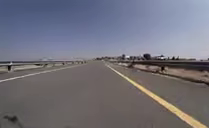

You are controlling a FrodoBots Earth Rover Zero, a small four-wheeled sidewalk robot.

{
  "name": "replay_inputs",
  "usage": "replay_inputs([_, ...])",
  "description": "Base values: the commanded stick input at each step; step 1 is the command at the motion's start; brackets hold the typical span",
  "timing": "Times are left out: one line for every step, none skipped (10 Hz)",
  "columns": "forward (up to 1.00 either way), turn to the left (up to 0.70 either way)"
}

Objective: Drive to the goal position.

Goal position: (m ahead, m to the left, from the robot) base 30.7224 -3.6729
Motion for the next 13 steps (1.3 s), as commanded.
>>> replay_inputs([1.0, 0.0])
replay_inputs([1.0, 0.0])
replay_inputs([1.0, 0.0])
replay_inputs([1.0, 0.0])
replay_inputs([1.0, 0.0])
replay_inputs([1.0, 0.0])
replay_inputs([1.0, 0.0])
replay_inputs([1.0, 0.0])
replay_inputs([1.0, 0.0])
replay_inputs([1.0, 0.0])
replay_inputs([1.0, 0.0])
replay_inputs([1.0, 0.0])
replay_inputs([1.0, 0.0])
